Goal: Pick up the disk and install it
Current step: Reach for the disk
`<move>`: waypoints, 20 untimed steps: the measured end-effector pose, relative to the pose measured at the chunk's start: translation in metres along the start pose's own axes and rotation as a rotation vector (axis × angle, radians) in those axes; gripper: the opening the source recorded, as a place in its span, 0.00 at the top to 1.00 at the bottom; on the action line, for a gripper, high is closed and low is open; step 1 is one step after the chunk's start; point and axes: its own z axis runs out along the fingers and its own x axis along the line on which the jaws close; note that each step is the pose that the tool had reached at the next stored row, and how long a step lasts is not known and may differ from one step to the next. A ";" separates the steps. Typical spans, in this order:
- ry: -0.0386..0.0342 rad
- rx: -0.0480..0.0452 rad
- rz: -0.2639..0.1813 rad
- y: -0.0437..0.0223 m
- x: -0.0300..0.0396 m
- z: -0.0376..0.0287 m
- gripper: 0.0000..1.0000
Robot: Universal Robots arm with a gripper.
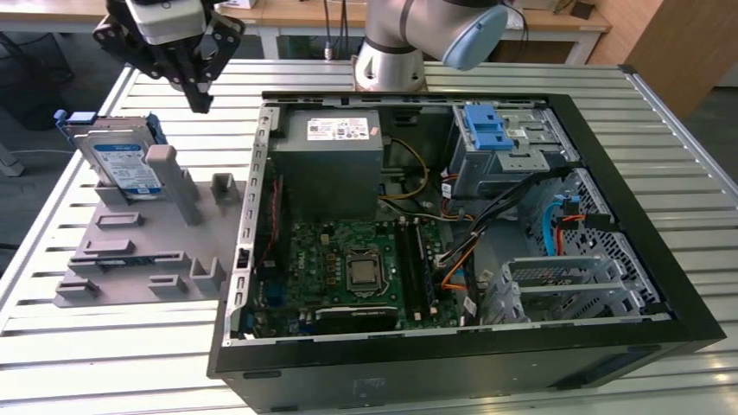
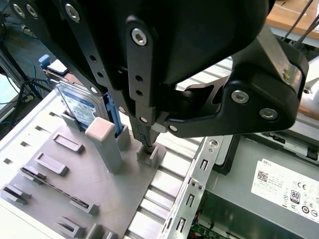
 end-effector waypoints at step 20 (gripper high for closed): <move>0.0000 0.0000 0.000 0.0077 0.0171 0.0000 0.89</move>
